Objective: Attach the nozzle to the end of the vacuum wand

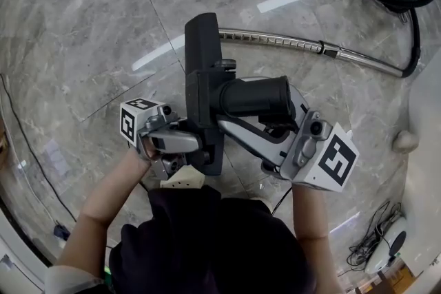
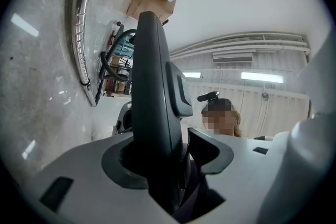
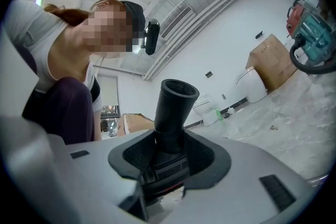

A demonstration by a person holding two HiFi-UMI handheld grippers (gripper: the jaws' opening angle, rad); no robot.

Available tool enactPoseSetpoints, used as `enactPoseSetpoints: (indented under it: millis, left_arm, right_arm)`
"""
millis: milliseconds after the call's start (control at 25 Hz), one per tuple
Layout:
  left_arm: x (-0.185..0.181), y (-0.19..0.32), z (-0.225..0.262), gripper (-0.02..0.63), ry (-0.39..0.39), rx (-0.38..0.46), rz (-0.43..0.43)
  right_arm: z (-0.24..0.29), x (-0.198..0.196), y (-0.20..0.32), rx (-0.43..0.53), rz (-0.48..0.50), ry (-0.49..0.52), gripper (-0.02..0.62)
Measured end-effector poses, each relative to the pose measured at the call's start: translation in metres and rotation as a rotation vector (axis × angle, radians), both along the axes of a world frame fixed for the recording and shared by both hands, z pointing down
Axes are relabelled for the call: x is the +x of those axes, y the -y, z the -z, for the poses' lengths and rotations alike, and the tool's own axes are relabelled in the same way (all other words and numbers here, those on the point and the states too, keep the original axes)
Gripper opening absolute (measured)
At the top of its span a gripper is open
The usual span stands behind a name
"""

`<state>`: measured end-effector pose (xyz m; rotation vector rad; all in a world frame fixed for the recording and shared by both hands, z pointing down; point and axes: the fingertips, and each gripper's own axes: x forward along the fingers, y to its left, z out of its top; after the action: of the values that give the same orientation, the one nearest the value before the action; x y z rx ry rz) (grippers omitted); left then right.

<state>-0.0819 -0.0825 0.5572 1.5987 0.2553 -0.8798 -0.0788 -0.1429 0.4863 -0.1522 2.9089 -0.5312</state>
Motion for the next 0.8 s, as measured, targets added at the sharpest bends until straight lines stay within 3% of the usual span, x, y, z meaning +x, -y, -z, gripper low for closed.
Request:
enactPoseSetpoints:
  millis: [200,400,640,720,800]
  left_arm:
    - [-0.009,0.009,-0.004,0.223,0.062,-0.019,0.146]
    - [-0.014,0.010,-0.009,0.218,0.160,-0.025,0.216]
    - [-0.045,0.023,-0.006,0.216,0.155,-0.054,0.340]
    - [-0.063,0.027,-0.005,0.216,0.215,-0.043,0.388]
    - [-0.080,0.028,-0.009,0.216,0.294,-0.035,0.424]
  right_arm:
    - [-0.008,0.009,0.006,-0.012,-0.029,0.051,0.181]
    - [-0.015,0.009,0.009,-0.047,0.008,0.062,0.181]
    - [-0.048,0.018,0.019,-0.096,-0.017,-0.039,0.183]
    - [-0.058,0.025,0.031,-0.118,-0.068,-0.076,0.183]
    - [-0.074,0.033,0.045,-0.090,-0.122,-0.186,0.184]
